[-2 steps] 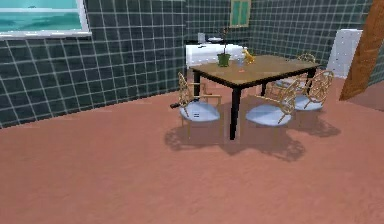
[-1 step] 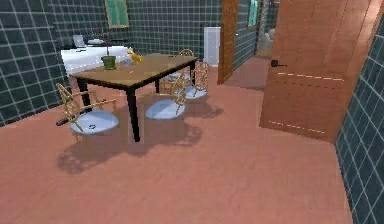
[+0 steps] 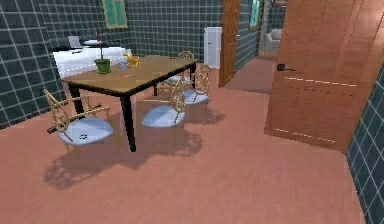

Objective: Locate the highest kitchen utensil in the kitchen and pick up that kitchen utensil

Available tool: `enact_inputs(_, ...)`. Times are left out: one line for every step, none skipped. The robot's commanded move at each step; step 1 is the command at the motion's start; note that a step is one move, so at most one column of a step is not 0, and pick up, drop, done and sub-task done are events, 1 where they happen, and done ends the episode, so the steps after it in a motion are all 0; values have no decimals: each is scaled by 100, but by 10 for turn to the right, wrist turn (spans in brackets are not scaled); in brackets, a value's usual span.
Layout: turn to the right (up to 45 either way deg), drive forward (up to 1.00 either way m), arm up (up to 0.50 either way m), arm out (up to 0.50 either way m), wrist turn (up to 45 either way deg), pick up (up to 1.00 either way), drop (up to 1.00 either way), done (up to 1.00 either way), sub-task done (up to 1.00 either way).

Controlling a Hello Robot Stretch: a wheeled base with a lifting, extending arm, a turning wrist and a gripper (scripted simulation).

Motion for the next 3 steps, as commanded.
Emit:
enact_inputs(60, 0, 0, 0, 0, 0, 0, 0, 0)
enact_inputs(30, 0, 0, 0, 0, 0, 0, 0, 0)
enact_inputs(0, 100, 0, 0, 0, 0, 0, 0, 0)
